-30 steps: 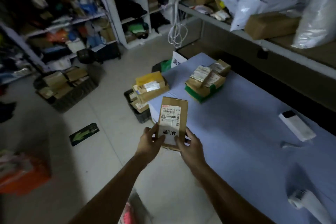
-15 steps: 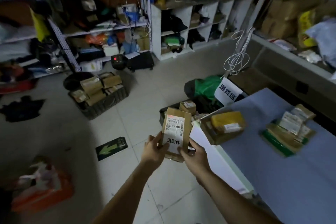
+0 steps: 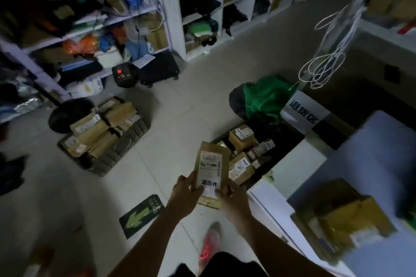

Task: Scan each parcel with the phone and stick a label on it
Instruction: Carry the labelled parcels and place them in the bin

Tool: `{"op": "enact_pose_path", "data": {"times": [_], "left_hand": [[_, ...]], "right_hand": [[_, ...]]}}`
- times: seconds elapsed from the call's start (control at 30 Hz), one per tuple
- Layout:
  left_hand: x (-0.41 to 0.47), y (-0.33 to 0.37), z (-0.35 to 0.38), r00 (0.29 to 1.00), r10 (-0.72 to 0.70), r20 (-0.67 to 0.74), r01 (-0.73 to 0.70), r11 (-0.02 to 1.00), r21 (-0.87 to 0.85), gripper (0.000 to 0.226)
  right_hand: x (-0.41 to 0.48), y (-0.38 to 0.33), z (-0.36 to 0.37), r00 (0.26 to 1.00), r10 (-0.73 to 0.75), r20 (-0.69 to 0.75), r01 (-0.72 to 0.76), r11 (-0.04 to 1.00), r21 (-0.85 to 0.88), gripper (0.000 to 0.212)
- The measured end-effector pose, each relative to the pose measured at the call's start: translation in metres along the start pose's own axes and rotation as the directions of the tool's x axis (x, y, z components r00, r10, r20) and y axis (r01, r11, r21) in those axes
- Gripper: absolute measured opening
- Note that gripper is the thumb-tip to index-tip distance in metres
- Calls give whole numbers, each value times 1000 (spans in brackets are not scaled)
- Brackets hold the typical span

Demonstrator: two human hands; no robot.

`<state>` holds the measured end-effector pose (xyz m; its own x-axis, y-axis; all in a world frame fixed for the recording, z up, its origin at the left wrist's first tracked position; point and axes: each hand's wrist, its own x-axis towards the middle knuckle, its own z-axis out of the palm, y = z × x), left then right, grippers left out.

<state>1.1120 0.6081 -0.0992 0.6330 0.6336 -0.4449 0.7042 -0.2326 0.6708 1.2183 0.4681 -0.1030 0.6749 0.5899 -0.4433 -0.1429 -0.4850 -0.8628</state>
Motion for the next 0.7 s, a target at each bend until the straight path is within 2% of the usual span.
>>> {"op": "enact_pose_path", "data": {"times": [0.17,0.27,0.33,0.43,0.53,0.63,0.7], "left_hand": [[114,44,-15,974,45,223,-42,999,-21,52],[189,73,4,934,40,356,-1,994,-110,44],[235,86,20,901,13,434,29,996,-89,45],[313,103,54,811,139,568,-74,988,-136,52],[379,107,92,736,219,640,-182,975,-125,62],[442,100,142,689,177,703,-192,980,-58,64],[481,92,177,666,140,733,-194,981,-11,62]], "right_hand": [[89,-39,-21,985,123,-122,-112,990,90,25],[148,-44,-44,948,239,-212,-192,956,220,29],[183,-38,-56,925,304,-226,-232,926,297,34],[248,-13,-70,853,409,-325,-281,883,377,46],[305,22,-79,762,539,-358,-309,790,530,52],[357,65,-86,684,605,-408,-315,749,583,54],[393,97,-92,658,623,-422,-304,733,608,55]]}}
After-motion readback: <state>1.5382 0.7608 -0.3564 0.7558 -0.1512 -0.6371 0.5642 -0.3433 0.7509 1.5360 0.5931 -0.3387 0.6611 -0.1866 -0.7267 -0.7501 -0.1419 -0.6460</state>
